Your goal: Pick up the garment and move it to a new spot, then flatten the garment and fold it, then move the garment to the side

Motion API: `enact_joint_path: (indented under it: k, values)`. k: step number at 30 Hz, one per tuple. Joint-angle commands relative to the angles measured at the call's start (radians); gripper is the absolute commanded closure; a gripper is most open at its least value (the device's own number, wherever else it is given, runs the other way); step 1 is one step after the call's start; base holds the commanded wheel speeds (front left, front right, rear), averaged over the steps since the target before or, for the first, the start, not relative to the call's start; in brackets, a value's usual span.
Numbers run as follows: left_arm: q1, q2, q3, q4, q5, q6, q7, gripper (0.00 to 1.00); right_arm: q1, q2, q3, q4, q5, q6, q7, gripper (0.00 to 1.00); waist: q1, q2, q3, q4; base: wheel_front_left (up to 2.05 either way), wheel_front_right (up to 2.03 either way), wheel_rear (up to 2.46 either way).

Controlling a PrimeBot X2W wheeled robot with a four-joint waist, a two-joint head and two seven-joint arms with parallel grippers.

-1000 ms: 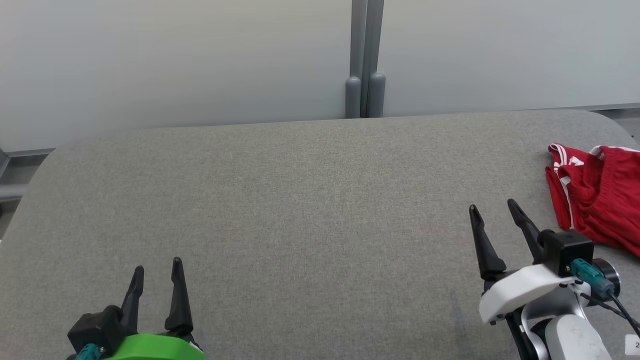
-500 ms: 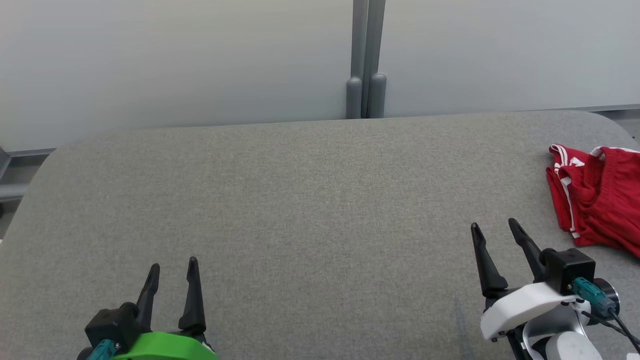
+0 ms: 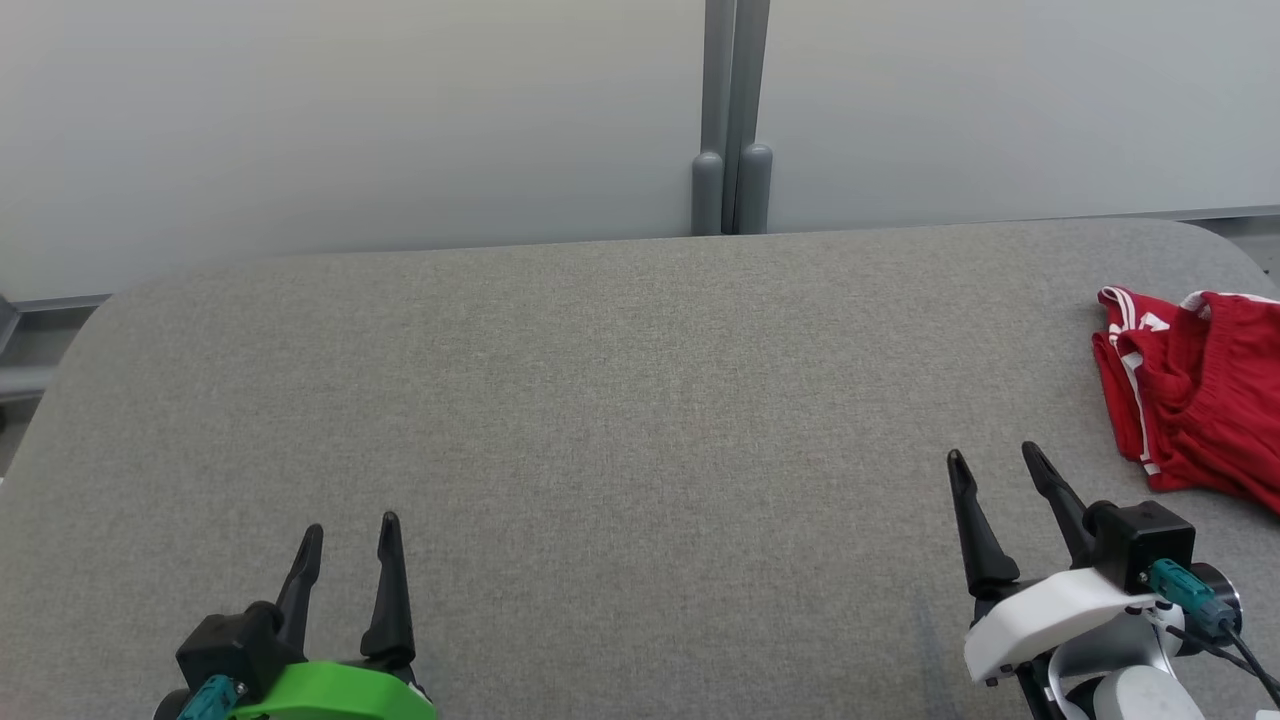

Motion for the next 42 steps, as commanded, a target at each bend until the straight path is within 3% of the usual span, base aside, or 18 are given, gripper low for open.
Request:
enact_joint_path:
  k: [1, 17, 18, 42]
  values:
    - [-0.019, 0.004, 0.002, -0.001, 0.007, 0.003, -0.002, 0.0, 0.006, -0.001, -0.003, 0.003, 0.004, 0.0, -0.006, 0.0, 0.0, 0.0039, 0.0, 0.0, 0.0, 0.0, 0.0]
    - [-0.021, 0.01, -0.007, -0.005, 0.014, 0.018, 0.001, 0.0, 0.0, -0.001, 0.001, 0.01, 0.01, 0.0, -0.014, 0.0, 0.0, 0.0039, 0.002, -0.001, 0.0, 0.0, 0.0]
    - [-0.005, 0.001, -0.008, 0.005, 0.005, 0.012, 0.006, 1.0, 0.001, 0.001, 0.002, 0.016, 0.004, 0.0, -0.004, 1.0, 0.0, 0.0, 0.002, -0.001, 0.0, 0.0, 0.0]
    - [-0.038, -0.066, 0.116, 0.053, -0.286, -0.085, 0.1, 1.0, -0.02, 0.002, -0.044, 0.056, 0.424, 0.0, 0.066, 1.0, 0.0, 0.0007, 0.01, -0.006, 0.0, 0.0, 0.0]
